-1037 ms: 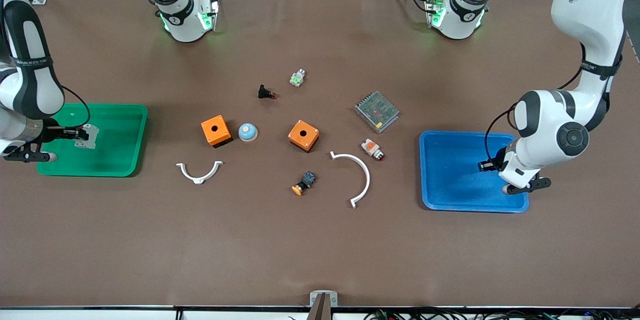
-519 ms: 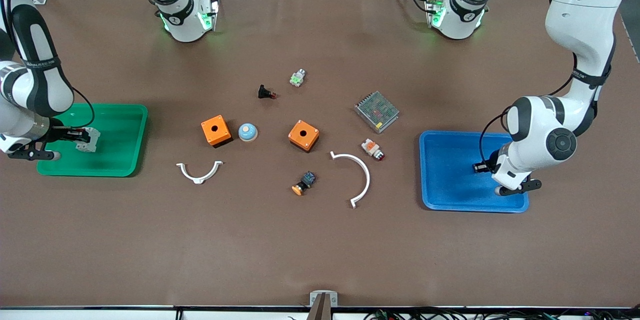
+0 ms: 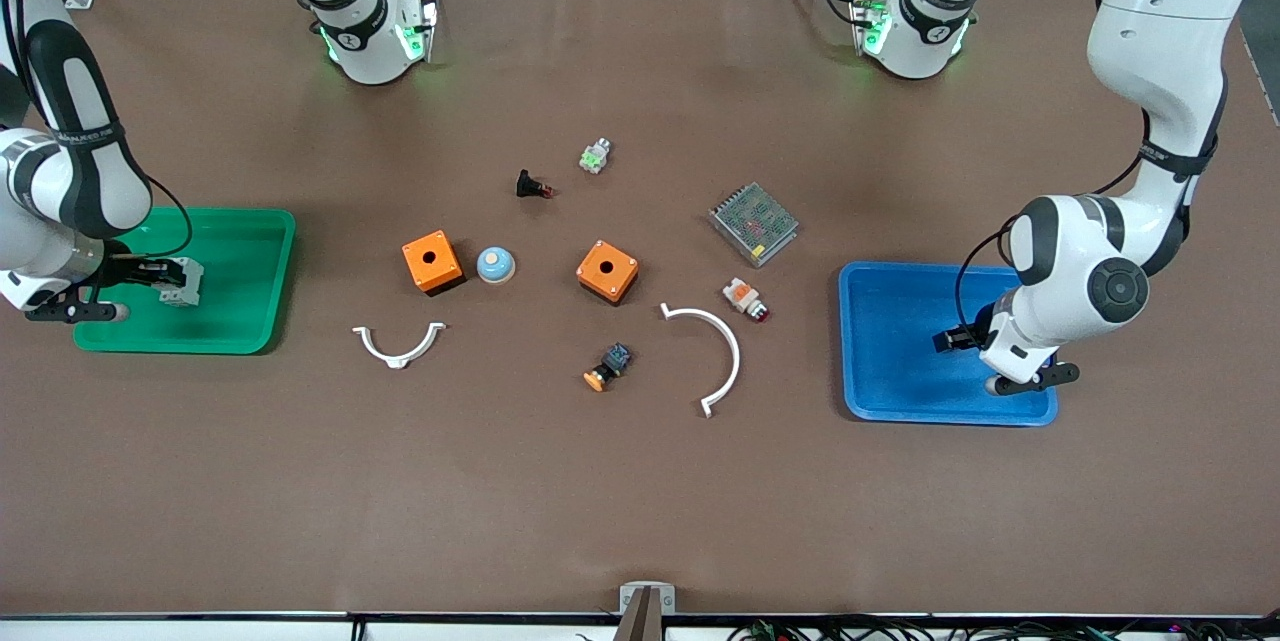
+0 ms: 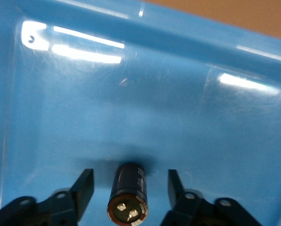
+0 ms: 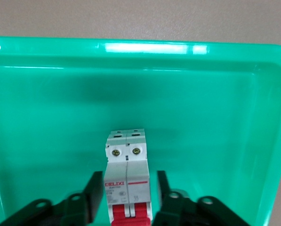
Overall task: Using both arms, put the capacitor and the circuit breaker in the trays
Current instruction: 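Lower the capacitor into the blue tray while the right gripper lowers the breaker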
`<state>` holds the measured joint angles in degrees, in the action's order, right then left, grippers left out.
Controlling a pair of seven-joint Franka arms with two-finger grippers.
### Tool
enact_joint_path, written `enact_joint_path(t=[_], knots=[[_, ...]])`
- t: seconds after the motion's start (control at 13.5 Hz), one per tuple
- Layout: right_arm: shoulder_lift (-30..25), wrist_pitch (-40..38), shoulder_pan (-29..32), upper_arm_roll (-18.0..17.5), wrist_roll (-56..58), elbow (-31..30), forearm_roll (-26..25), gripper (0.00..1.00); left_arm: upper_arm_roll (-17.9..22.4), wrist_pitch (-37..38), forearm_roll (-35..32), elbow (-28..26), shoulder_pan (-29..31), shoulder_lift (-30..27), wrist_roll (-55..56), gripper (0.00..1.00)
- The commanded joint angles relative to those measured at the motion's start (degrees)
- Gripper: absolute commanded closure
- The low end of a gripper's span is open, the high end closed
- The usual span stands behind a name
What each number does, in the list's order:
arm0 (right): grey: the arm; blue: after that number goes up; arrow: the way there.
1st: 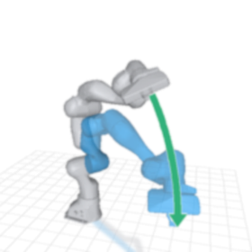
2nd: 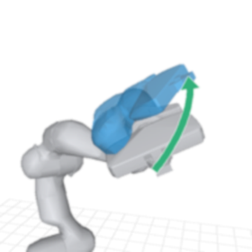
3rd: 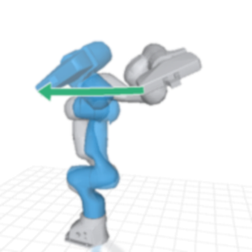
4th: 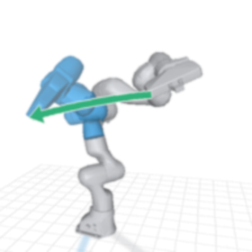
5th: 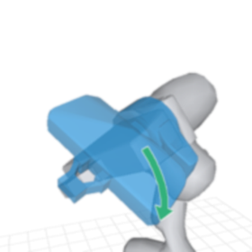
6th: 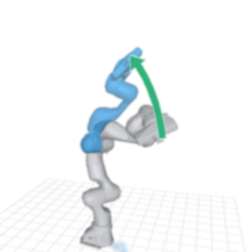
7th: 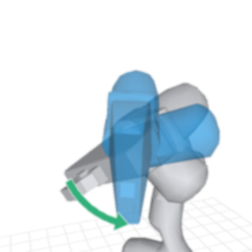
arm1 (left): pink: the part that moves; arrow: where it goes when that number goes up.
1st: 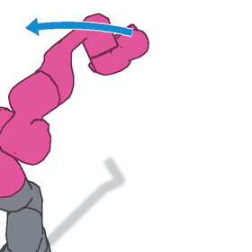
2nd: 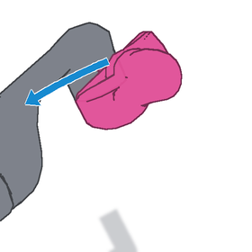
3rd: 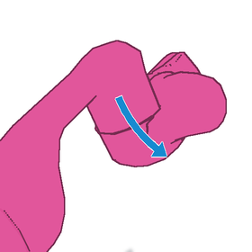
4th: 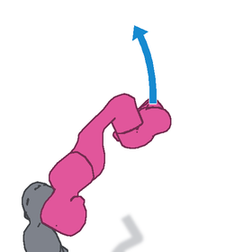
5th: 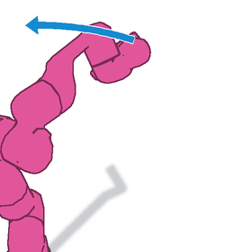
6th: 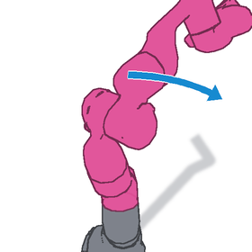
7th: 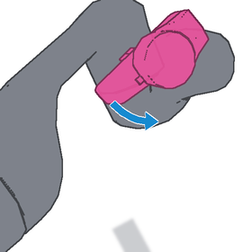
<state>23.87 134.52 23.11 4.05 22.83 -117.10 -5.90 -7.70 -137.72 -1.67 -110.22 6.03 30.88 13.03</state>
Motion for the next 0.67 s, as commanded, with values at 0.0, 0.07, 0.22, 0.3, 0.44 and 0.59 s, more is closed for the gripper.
enact_joint_path(t=[0.0, 0.07, 0.22, 0.3, 0.44, 0.59], knots=[[-2.2, -6.5, 0.9, -1.7, 0.2, 3.0, -1.4, 0.00, -0.6, 1.0, -0.8, 0.4, 0.1, -4.2, -0.3, 0.00], [-3.6, -11.7, 0.2, -1.9, 0.0, 4.8, -1.3, 0.00, -0.6, 1.9, -0.9, 1.0, 0.1, -4.4, -0.4, 0.00], [-7.0, -22.0, -3.8, -1.8, -1.6, 8.9, -1.1, 0.00, -0.6, 2.2, -0.9, 1.8, 0.2, -4.5, -0.5, 0.00], [-8.8, -25.2, -5.3, -1.9, -4.7, 9.9, -1.0, 0.00, -0.6, 2.5, -0.9, 2.2, 0.2, -5.0, -0.4, 0.00], [-13.0, -29.1, -10.0, -1.9, -13.9, 10.1, -0.6, 0.00, -0.6, 4.8, -0.9, 3.2, 0.1, -7.1, -0.2, 0.00], [-16.4, -32.9, -13.8, -2.0, -18.3, 10.0, 0.2, 0.00, -0.6, 8.3, -0.9, 5.3, 0.0, -8.3, -0.3, 0.00]])
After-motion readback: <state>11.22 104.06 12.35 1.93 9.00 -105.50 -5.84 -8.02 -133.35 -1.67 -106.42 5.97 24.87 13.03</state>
